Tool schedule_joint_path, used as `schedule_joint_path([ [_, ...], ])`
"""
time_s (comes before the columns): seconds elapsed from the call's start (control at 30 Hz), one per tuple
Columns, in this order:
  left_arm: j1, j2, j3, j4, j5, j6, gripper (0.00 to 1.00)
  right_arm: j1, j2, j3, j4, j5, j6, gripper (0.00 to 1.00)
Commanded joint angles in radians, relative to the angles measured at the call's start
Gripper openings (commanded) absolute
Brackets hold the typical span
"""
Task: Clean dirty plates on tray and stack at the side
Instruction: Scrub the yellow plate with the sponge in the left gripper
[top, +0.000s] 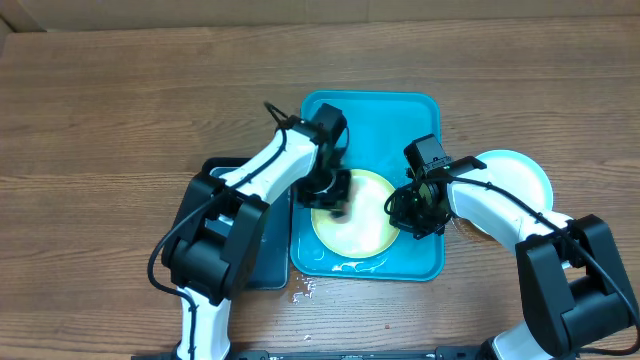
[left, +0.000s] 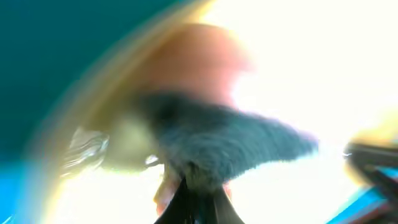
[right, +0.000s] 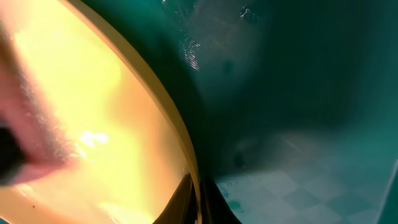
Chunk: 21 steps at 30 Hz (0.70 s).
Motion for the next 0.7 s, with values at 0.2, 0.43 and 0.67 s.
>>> schedule_joint_path([
  [0.2,-0.143,0.03,-0.102,0.054,0.322,-0.014,0.04,-0.002,0.033,-0.014,-0.01,0.072,0.002,0.04],
  [0.43,-0.088,0.026,-0.102,-0.116,0.18,-0.039,0.04,-0.002,0.033,-0.014,-0.01,0.072,0.002,0.04],
  [0.67,0.012,-0.03,-0.102,-0.205,-0.228,-0.093,0.04,-0.002,0.033,-0.014,-0.01,0.072,0.001,0.04],
])
